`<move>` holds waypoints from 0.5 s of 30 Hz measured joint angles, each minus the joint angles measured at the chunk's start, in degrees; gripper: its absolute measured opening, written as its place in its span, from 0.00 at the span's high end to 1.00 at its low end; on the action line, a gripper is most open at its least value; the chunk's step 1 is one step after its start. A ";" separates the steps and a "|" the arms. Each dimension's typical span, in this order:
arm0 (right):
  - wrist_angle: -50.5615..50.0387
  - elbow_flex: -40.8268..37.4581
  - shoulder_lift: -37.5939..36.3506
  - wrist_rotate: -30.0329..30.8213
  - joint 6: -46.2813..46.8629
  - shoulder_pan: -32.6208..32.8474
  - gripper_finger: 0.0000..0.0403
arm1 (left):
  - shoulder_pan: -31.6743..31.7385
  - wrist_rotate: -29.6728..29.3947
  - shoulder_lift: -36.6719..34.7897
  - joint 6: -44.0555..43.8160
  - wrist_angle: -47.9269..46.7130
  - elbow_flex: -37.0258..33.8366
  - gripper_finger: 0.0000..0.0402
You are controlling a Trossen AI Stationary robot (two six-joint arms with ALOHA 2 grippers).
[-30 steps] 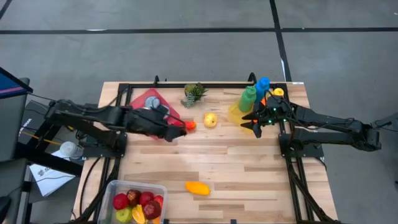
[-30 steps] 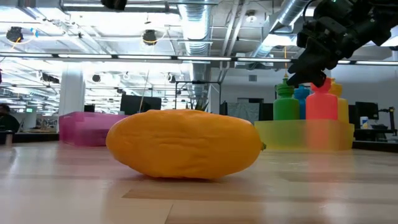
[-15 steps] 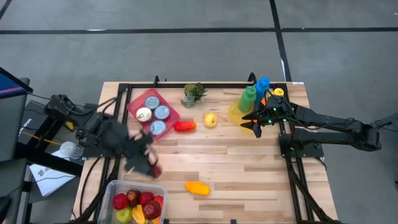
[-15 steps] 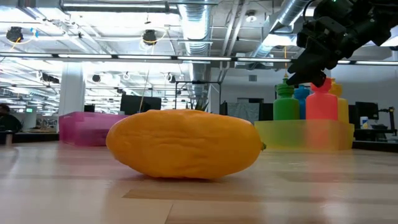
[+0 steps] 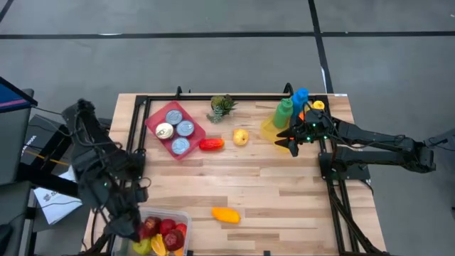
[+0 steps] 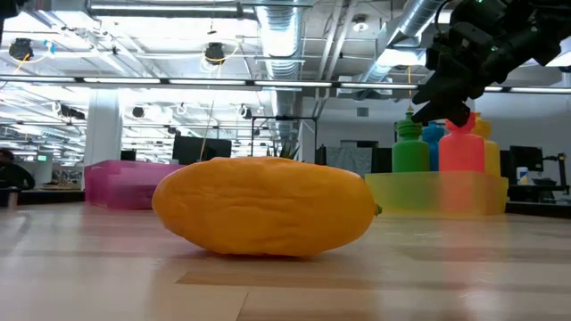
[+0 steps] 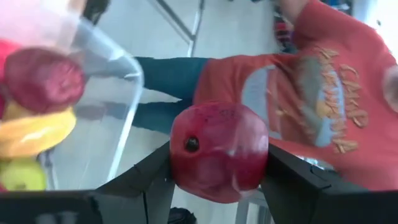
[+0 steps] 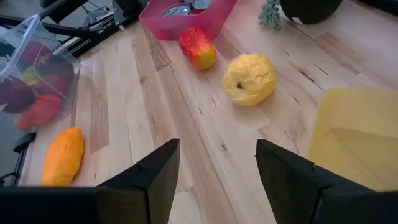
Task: Pick & Place Food Item
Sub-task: Put the red pomegranate into the transparent bin
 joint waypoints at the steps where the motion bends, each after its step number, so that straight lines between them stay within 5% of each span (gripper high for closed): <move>1: 0.00 0.00 0.00 0.01 0.38 0.00 0.49 | -1.42 -1.37 0.16 -1.63 -0.68 0.00 0.51; 10: 0.00 0.00 0.00 0.02 0.45 0.00 0.49 | -9.29 -4.31 6.87 -6.51 -2.17 0.00 0.50; 15: 0.02 0.00 0.00 0.02 0.45 0.00 0.49 | -9.64 -0.93 13.04 -5.88 -4.75 -0.02 0.50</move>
